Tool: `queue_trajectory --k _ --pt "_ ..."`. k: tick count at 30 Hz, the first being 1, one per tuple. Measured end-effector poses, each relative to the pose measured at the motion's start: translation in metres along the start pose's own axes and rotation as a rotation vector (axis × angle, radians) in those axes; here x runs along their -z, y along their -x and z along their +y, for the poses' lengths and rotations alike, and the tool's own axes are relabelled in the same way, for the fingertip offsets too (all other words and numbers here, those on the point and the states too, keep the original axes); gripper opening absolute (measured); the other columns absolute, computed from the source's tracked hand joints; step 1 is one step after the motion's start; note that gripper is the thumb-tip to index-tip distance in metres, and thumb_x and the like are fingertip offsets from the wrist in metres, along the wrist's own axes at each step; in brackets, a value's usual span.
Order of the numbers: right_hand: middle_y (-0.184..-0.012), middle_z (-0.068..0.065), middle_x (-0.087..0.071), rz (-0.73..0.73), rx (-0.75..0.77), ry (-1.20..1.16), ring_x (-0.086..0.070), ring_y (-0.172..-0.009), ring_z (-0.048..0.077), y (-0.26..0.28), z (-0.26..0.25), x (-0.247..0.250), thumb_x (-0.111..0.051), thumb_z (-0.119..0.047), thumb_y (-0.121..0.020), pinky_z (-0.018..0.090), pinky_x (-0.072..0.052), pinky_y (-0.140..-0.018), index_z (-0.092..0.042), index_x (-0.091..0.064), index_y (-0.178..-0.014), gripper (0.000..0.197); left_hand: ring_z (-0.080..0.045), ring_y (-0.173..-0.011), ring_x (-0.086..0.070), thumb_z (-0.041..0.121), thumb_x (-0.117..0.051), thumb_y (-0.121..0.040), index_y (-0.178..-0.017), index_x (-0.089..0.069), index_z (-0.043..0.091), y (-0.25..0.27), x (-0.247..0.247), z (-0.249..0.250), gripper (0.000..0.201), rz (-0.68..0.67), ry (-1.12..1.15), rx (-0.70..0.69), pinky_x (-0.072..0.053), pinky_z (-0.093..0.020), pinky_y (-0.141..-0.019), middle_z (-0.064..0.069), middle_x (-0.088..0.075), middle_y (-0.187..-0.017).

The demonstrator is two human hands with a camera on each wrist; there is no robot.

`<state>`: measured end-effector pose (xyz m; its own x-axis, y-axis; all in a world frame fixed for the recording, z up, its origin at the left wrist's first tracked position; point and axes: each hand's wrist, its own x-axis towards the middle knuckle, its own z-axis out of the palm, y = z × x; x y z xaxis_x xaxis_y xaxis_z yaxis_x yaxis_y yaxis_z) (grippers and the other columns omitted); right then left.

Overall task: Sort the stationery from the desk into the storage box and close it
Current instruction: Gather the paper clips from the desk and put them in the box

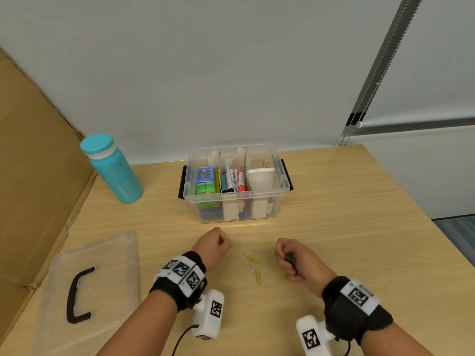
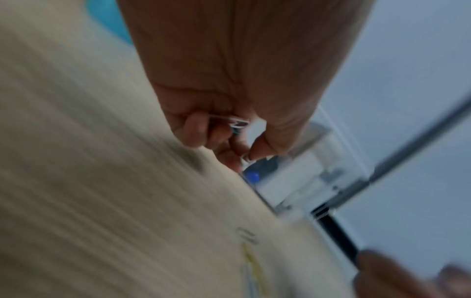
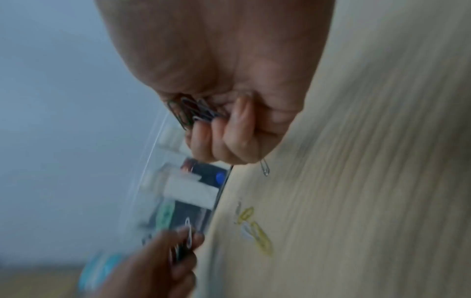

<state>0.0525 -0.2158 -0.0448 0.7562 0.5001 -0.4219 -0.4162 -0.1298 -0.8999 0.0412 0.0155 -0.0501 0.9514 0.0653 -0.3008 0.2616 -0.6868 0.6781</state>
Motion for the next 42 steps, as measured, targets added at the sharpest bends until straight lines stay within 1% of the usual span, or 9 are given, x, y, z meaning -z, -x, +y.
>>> queue_trajectory --k 4,7,11,16,18,23,29,38,42 --pt "-0.058 0.001 -0.037 0.041 -0.055 -0.328 -0.026 -0.047 0.012 0.003 -0.002 0.012 -0.031 -0.030 -0.100 0.025 -0.017 -0.039 -0.013 -0.051 -0.074 0.037 -0.007 -0.057 -0.039 0.012 -0.043 -0.098 -0.094 -0.058 0.012 0.011 0.005 0.005 0.015 -0.050 0.678 0.079 -0.034 -0.018 -0.052 0.004 -0.053 -0.076" --pt "-0.058 -0.005 -0.034 0.130 -0.086 0.043 -0.025 -0.047 0.009 0.000 -0.006 0.014 -0.038 -0.030 -0.100 0.021 -0.021 -0.041 -0.016 -0.049 -0.078 0.028 -0.008 -0.052 -0.039 0.005 -0.034 -0.098 -0.107 -0.056 0.006 0.015 0.007 0.008 0.025 -0.060 1.108 0.150 -0.032 -0.018 -0.044 0.000 -0.047 -0.067" --pt "-0.078 -0.009 -0.059 0.146 0.090 0.812 -0.053 -0.067 0.003 -0.009 -0.005 0.017 -0.043 -0.019 -0.099 0.013 -0.037 -0.059 -0.017 -0.058 -0.083 0.021 -0.009 -0.049 -0.040 0.016 -0.035 -0.098 -0.091 -0.052 0.011 0.014 0.009 0.011 0.018 -0.086 1.335 0.156 -0.033 -0.019 -0.042 0.001 -0.046 -0.062" --pt "-0.082 -0.013 -0.057 0.071 0.111 1.077 -0.052 -0.071 0.005 -0.014 -0.006 0.023 -0.037 -0.011 -0.097 0.016 -0.039 -0.066 -0.021 -0.054 -0.095 0.020 -0.010 -0.048 -0.038 0.006 -0.034 -0.099 -0.094 -0.056 0.012 0.005 -0.002 0.015 0.023 -0.088 0.809 0.158 -0.033 -0.026 -0.042 0.002 -0.041 -0.060" --pt "-0.088 -0.005 -0.061 0.059 0.128 1.225 -0.056 -0.076 0.014 -0.016 -0.006 0.025 -0.033 -0.014 -0.098 0.026 -0.045 -0.070 -0.022 -0.052 -0.106 0.022 -0.014 -0.069 -0.052 0.014 -0.037 -0.099 -0.098 -0.058 0.014 0.002 -0.008 0.019 0.020 -0.055 0.352 0.049 -0.047 -0.036 -0.064 0.005 -0.051 -0.073" --pt "-0.073 -0.001 -0.053 -0.057 0.157 1.501 -0.055 -0.071 0.024 -0.014 -0.008 0.020 -0.033 -0.018 -0.096 0.033 -0.040 -0.062 -0.030 -0.036 -0.118 0.025 -0.015 -0.080 -0.053 0.033 -0.058 -0.089 -0.100 -0.056 0.020 -0.007 -0.021 0.030 0.016 -0.044 -0.364 -0.081 -0.041 -0.025 -0.071 0.008 -0.056 -0.079" --pt "-0.082 0.000 -0.061 -0.026 0.172 1.529 -0.058 -0.076 0.023 -0.019 -0.007 0.020 -0.036 -0.028 -0.097 0.032 -0.042 -0.067 -0.030 -0.041 -0.111 0.015 -0.018 -0.094 -0.059 0.024 -0.059 -0.088 -0.093 -0.060 0.020 -0.011 -0.024 0.034 0.006 -0.111 -0.411 -0.066 -0.045 -0.028 -0.081 -0.001 -0.065 -0.101" --pt "-0.091 0.002 -0.055 0.046 0.005 1.478 -0.047 -0.077 0.019 -0.019 -0.005 -0.001 -0.040 -0.033 -0.094 0.029 -0.038 -0.068 -0.015 -0.046 -0.101 0.021 -0.016 -0.074 -0.049 0.015 -0.052 -0.086 -0.066 -0.047 0.025 -0.017 -0.027 0.035 0.023 -0.254 -0.415 -0.061 -0.046 -0.028 -0.072 0.001 -0.053 -0.081" --pt "-0.082 0.000 -0.051 0.034 0.012 1.209 -0.044 -0.071 0.015 -0.014 -0.003 0.000 -0.039 -0.031 -0.096 0.029 -0.037 -0.066 -0.017 -0.043 -0.090 0.016 -0.014 -0.074 -0.049 0.026 -0.050 -0.092 -0.085 -0.049 0.018 -0.014 -0.026 0.026 0.010 -0.225 -0.250 -0.113 -0.044 -0.030 -0.072 0.004 -0.052 -0.079"
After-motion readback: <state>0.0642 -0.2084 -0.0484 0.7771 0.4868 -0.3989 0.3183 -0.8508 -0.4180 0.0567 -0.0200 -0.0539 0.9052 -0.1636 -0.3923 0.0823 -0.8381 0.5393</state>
